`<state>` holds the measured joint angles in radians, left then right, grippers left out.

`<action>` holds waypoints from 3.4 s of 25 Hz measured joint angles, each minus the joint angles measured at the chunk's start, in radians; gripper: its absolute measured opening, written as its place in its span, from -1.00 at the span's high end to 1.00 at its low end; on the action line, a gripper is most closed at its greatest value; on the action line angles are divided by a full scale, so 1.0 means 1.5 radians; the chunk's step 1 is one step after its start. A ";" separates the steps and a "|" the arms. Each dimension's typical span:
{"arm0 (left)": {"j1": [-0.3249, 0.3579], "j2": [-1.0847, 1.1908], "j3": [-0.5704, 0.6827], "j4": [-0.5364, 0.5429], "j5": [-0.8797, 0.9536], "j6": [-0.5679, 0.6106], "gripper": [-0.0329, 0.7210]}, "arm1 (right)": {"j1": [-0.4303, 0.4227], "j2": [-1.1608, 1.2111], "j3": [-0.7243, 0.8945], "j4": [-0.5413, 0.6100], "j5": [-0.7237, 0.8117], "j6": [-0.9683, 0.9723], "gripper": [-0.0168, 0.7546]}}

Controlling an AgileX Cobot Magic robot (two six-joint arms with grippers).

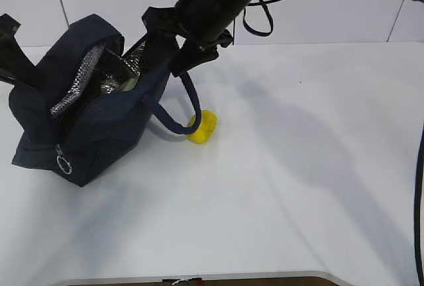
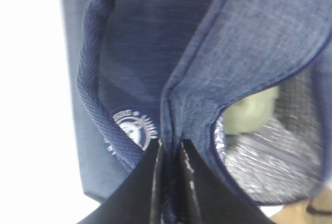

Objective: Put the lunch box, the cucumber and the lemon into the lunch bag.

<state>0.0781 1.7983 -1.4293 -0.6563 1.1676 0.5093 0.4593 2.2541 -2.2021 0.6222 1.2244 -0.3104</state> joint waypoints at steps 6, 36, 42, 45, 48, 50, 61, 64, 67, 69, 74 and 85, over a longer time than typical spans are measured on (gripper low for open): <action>0.015 0.000 0.000 0.040 -0.013 -0.045 0.89 | -0.001 -0.002 0.000 -0.059 0.004 0.079 -0.36; 0.063 0.000 0.000 0.079 -0.011 -0.079 0.89 | 0.026 0.095 0.000 -0.314 -0.035 0.431 -0.37; 0.063 0.000 0.000 0.080 -0.011 -0.079 0.89 | 0.026 0.107 0.000 -0.317 -0.044 0.440 -0.37; 0.063 0.000 0.000 0.080 -0.011 -0.079 0.89 | 0.026 0.117 0.000 -0.317 -0.044 0.442 -0.37; 0.063 0.000 0.000 0.080 -0.011 -0.079 0.89 | 0.026 0.127 0.000 -0.328 -0.044 0.442 -0.37; 0.063 0.000 0.000 0.080 -0.011 -0.079 0.89 | 0.026 0.128 0.000 -0.334 -0.044 0.443 -0.37; 0.063 0.000 0.000 0.080 -0.011 -0.079 0.89 | 0.026 0.128 -0.002 -0.337 -0.013 0.438 -0.03; 0.063 0.000 0.000 0.080 -0.011 -0.079 0.89 | 0.026 0.128 -0.002 -0.337 -0.009 0.425 0.05; 0.063 0.000 0.000 0.080 -0.011 -0.079 0.89 | 0.026 0.128 -0.005 -0.337 -0.006 0.415 0.07; 0.063 0.000 0.000 0.080 -0.011 -0.079 0.89 | 0.026 0.128 -0.018 -0.337 0.000 0.409 0.07; 0.063 0.000 0.000 0.083 -0.011 -0.079 0.89 | 0.026 0.128 -0.087 -0.316 0.005 0.389 0.07; 0.063 0.000 0.000 0.084 -0.011 -0.079 0.89 | 0.026 0.101 -0.280 -0.275 0.017 0.377 0.08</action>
<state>0.1728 1.7983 -1.4293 -0.5297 1.1508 0.3914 0.4988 2.4052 -2.6227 0.2103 1.2495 0.2557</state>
